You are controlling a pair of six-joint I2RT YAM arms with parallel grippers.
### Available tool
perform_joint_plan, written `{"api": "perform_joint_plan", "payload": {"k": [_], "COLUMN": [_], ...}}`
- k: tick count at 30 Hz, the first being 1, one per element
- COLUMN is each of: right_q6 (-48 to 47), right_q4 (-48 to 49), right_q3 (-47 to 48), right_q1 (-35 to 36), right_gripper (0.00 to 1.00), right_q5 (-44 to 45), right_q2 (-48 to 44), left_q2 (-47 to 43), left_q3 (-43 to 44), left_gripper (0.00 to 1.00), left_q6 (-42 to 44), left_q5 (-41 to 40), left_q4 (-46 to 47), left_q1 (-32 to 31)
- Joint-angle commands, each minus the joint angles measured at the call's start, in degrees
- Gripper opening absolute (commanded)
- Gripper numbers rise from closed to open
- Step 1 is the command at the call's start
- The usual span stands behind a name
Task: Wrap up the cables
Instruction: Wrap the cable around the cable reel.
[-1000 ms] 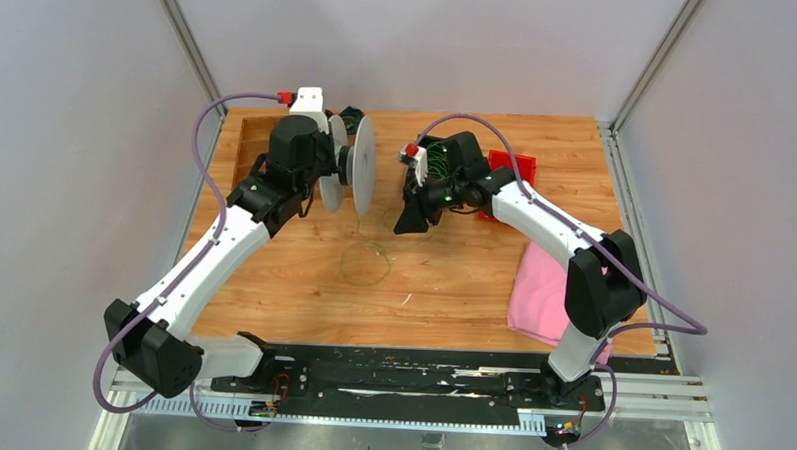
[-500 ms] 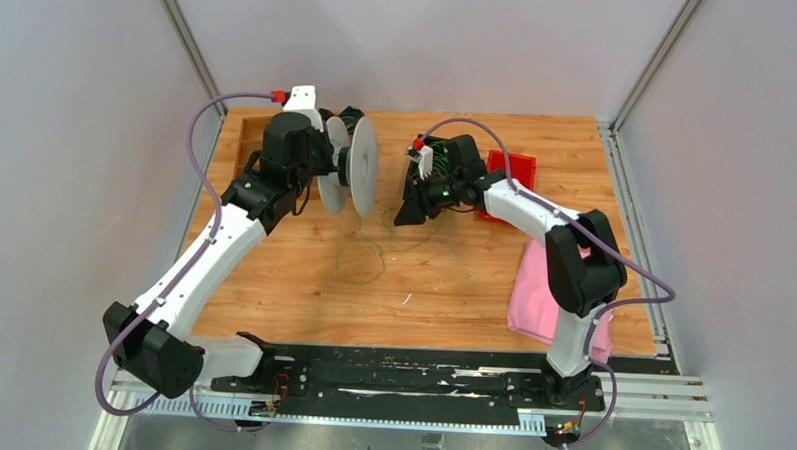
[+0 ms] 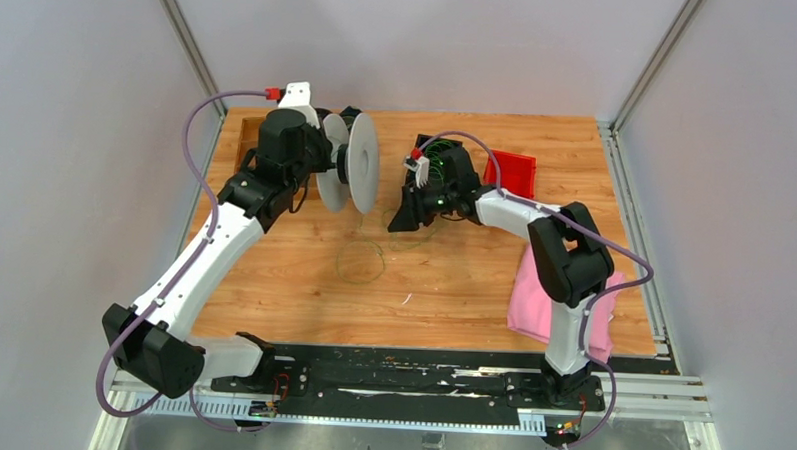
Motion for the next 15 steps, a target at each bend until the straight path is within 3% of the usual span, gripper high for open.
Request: {"api": "perform_joint_plan", "payload": {"k": [1,7,15], "right_q6": [-1.6,-1.5,-3.3], "right_q4": [2.9,6.8,6.1], "right_q3": [-4.4,-9.5,-8.1], "right_q1": [0.9,3.1,5.3], "right_gripper": [0.42,0.41,0.40], "right_q5": [0.1,0.3,4.0], "right_q2": [-4.4,-9.6,-8.1], "left_q2": [-1.4,-1.2,-2.1], "left_q3": [2.8,3.5,4.7], "left_gripper": [0.00,0.00,0.00], "left_q6": [-1.2,-2.4,-3.8], "left_q5": [-0.1,0.8,3.0], "left_q4": [3.6,2.9,1.9], "left_q1": [0.7,1.6,3.8]}}
